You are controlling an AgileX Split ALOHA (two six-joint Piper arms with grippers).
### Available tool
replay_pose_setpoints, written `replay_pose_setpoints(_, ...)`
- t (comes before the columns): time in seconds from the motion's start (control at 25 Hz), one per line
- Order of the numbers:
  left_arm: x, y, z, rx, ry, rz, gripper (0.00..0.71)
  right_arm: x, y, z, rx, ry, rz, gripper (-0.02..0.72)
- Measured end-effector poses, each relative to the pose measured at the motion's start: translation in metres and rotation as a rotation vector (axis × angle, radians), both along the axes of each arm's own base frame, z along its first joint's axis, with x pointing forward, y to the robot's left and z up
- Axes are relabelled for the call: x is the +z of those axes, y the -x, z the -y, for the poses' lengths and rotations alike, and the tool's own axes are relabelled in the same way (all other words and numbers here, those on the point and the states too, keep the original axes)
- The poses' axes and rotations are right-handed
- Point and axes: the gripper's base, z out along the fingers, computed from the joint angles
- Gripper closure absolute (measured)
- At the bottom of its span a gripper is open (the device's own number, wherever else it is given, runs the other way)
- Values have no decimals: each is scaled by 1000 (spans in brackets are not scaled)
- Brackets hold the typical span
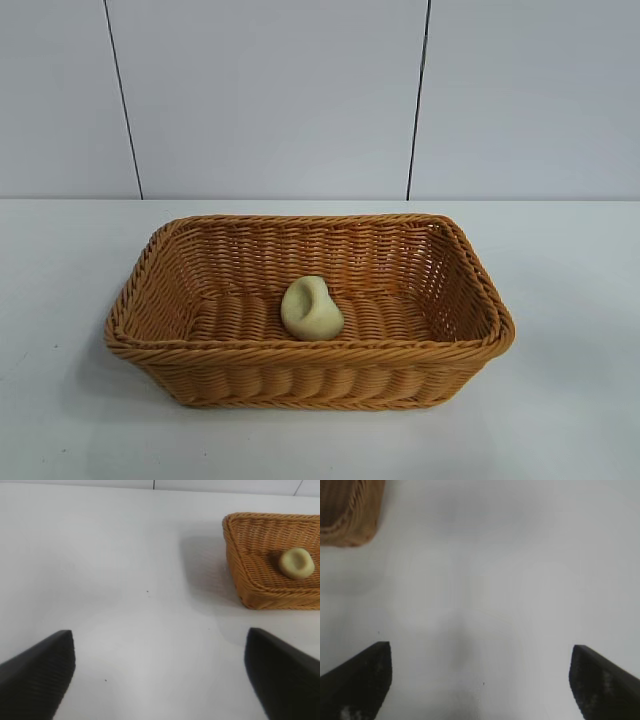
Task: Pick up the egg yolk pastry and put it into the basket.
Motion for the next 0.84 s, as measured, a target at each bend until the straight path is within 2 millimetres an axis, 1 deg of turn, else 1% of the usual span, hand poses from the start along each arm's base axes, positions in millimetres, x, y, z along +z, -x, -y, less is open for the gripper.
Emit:
replay_pose_setpoints(0.28,0,0,0,0,0,0,46,8,41,1,0,-5,264,12)
replay_pose_setpoints(0.4,0,0,0,0,0,0,46,8,53,1,0,-6,342,12)
replay_pose_setpoints(0.84,0,0,0,0,0,0,46,8,55,1,0,-6,357,12)
